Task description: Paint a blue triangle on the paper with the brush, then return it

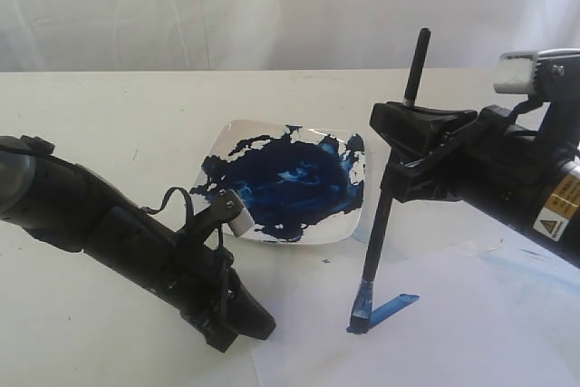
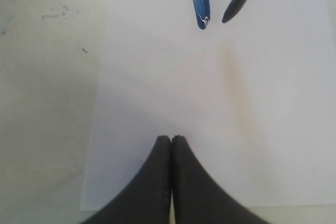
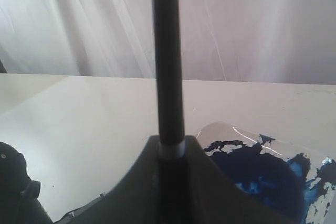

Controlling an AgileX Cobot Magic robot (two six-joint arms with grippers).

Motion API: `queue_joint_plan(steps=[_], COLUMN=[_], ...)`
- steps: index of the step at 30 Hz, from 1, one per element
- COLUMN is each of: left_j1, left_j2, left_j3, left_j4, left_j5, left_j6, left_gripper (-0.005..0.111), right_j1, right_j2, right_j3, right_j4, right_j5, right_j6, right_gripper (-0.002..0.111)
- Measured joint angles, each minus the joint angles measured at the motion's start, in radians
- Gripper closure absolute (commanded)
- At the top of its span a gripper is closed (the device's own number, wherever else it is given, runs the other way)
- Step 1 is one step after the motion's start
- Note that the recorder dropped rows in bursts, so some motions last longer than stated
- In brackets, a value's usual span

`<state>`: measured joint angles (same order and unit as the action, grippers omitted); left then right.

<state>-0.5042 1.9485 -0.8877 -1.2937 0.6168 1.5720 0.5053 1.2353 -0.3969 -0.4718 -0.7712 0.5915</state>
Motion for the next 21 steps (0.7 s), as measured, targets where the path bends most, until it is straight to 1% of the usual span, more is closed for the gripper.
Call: queue_joint_plan(steps=[21], left_j1=[0.000], left_j2=[0.000], left_j3=[0.000], left_j4=[0.001], left_j5=[0.000], left_j6=[0.000], left_gripper=[0.107], right_j1=[0.000], right_j2=[0.005], right_j3=[0.000], right_j4=[0.026], right_j5=[-0.007], right_j6=[-0.034], right_gripper=[0.108])
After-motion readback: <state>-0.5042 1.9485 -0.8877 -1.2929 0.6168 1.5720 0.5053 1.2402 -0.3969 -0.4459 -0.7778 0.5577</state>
